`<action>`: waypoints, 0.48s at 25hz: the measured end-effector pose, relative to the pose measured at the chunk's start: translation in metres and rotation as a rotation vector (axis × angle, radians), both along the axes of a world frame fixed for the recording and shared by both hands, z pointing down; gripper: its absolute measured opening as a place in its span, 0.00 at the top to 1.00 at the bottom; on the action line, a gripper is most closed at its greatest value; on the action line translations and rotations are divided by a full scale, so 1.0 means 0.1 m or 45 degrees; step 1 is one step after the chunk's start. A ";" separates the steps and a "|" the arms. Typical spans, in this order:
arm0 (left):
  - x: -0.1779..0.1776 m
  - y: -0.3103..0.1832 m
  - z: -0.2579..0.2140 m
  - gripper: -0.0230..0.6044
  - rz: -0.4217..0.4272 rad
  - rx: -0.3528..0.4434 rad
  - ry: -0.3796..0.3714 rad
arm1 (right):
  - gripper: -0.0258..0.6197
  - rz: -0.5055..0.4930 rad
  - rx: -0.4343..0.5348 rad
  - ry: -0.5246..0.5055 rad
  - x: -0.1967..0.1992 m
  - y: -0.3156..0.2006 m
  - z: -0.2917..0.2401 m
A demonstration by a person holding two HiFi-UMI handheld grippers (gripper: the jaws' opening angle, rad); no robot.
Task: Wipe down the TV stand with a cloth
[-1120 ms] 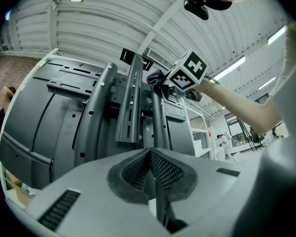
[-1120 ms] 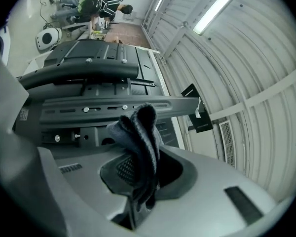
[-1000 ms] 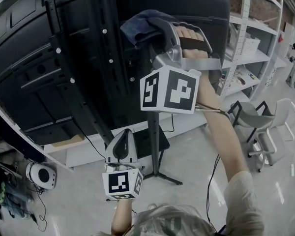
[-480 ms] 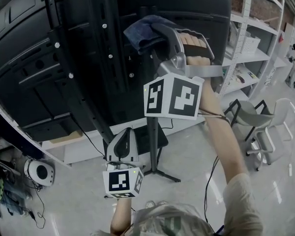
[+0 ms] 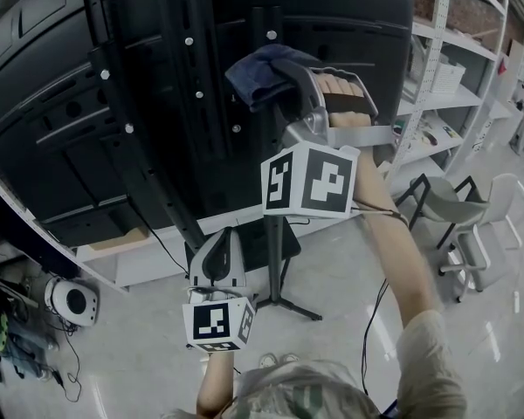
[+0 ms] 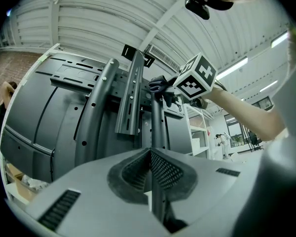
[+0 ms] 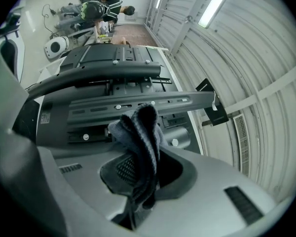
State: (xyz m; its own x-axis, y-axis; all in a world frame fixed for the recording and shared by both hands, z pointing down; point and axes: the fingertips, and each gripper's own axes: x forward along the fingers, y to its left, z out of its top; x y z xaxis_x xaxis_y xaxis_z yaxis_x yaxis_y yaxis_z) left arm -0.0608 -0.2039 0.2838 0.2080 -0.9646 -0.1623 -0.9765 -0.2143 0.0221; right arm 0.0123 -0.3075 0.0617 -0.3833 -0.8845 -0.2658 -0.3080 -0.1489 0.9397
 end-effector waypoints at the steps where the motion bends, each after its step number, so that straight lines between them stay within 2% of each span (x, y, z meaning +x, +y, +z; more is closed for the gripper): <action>1: 0.00 0.00 0.01 0.94 0.000 -0.002 0.001 | 0.87 -0.003 -0.013 0.003 0.00 0.00 0.03; 8: 0.03 0.05 0.06 0.94 0.006 -0.021 -0.002 | 0.87 -0.019 -0.118 0.027 0.00 0.01 0.28; 12: 0.05 0.08 0.06 0.94 0.003 -0.022 -0.009 | 0.87 -0.008 -0.114 0.031 0.01 0.02 0.40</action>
